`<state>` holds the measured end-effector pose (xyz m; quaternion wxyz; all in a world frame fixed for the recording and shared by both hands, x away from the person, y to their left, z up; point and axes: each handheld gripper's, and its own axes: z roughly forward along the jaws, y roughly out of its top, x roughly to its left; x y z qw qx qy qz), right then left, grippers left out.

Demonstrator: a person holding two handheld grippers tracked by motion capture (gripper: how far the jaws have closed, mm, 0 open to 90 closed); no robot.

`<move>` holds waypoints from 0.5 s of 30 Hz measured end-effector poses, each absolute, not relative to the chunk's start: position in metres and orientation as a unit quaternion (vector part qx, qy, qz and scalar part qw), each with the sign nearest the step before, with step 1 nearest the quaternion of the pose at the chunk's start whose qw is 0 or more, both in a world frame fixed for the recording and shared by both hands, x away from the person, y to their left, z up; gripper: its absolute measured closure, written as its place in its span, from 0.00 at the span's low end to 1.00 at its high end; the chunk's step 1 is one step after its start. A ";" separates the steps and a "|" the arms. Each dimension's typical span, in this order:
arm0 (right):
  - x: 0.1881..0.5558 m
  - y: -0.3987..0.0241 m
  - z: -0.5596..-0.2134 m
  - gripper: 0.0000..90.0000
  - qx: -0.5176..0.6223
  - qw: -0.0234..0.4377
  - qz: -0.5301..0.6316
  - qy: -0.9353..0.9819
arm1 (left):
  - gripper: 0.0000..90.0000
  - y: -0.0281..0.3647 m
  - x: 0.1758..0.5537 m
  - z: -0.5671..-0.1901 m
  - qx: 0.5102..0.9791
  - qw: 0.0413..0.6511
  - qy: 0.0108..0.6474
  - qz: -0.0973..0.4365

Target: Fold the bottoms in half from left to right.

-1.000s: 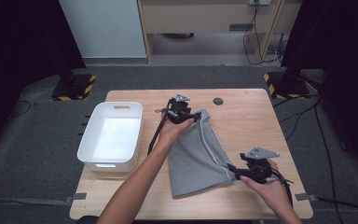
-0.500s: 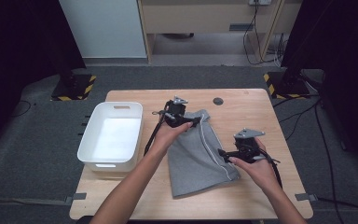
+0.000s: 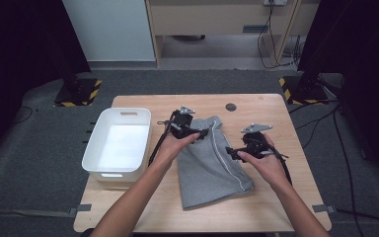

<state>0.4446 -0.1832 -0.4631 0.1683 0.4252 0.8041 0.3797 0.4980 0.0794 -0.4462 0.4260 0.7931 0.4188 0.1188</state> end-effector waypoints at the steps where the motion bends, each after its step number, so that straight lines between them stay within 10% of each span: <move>1: 0.448 -0.182 -0.463 0.09 0.424 0.166 0.380 0.805 | 0.15 0.080 0.497 -0.447 0.793 0.425 0.419 0.119; 15: 0.486 -0.176 -0.458 0.22 0.417 0.149 0.387 0.808 | 0.12 0.086 0.481 -0.454 0.815 0.398 0.402 0.125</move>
